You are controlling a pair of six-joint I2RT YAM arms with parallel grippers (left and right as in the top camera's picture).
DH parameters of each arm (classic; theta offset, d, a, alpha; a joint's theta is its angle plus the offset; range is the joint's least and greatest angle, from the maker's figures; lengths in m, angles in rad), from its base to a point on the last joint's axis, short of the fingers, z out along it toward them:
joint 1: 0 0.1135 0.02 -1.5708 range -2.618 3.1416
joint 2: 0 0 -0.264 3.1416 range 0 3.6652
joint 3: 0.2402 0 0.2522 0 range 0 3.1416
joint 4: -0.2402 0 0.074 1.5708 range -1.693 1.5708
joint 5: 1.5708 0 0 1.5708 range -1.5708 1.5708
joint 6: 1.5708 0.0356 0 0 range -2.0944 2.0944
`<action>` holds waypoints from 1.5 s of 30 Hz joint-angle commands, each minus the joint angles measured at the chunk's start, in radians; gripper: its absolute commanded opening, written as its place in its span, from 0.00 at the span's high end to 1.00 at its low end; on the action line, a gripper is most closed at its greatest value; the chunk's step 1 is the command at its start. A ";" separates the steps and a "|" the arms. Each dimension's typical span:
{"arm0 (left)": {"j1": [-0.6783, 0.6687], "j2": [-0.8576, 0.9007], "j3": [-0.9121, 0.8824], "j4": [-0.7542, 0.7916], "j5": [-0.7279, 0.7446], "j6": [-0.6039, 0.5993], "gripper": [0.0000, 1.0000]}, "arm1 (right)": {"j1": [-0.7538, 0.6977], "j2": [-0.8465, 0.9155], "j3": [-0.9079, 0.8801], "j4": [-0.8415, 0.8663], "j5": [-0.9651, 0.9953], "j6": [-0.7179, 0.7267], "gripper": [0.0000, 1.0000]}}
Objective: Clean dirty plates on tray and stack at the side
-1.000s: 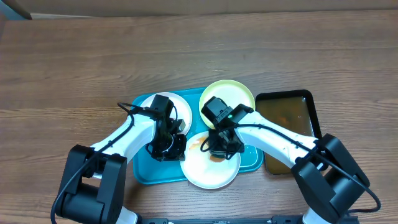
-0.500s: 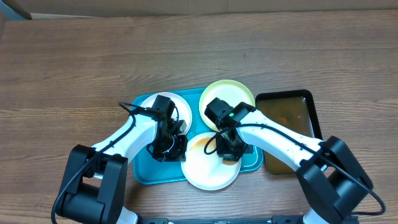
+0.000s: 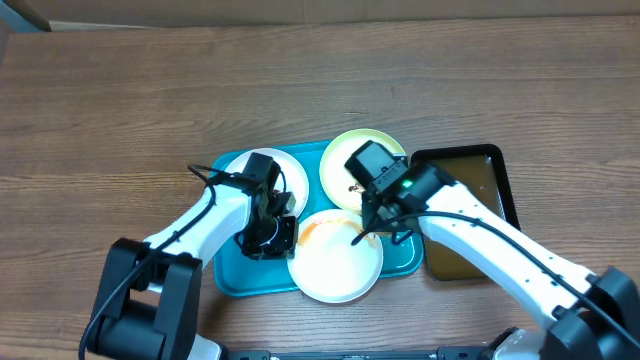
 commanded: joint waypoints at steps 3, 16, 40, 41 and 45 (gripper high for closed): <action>0.004 -0.104 -0.004 -0.025 -0.082 -0.024 0.96 | -0.134 -0.039 0.026 -0.048 0.056 0.019 0.96; 0.004 -0.314 0.006 -0.126 -0.335 -0.096 0.96 | -0.553 -0.039 -0.010 -0.097 -0.018 -0.164 0.96; -0.038 -0.362 0.159 -0.364 -0.505 -0.029 0.96 | -0.688 -0.039 -0.190 0.023 -0.260 -0.382 0.96; -0.041 -0.362 0.159 -0.349 -0.526 -0.040 0.96 | -0.688 -0.039 -0.190 0.024 -0.260 -0.382 0.96; -0.081 -0.362 0.163 -0.293 -0.655 -0.077 0.96 | -0.688 -0.039 -0.190 0.032 -0.260 -0.382 0.96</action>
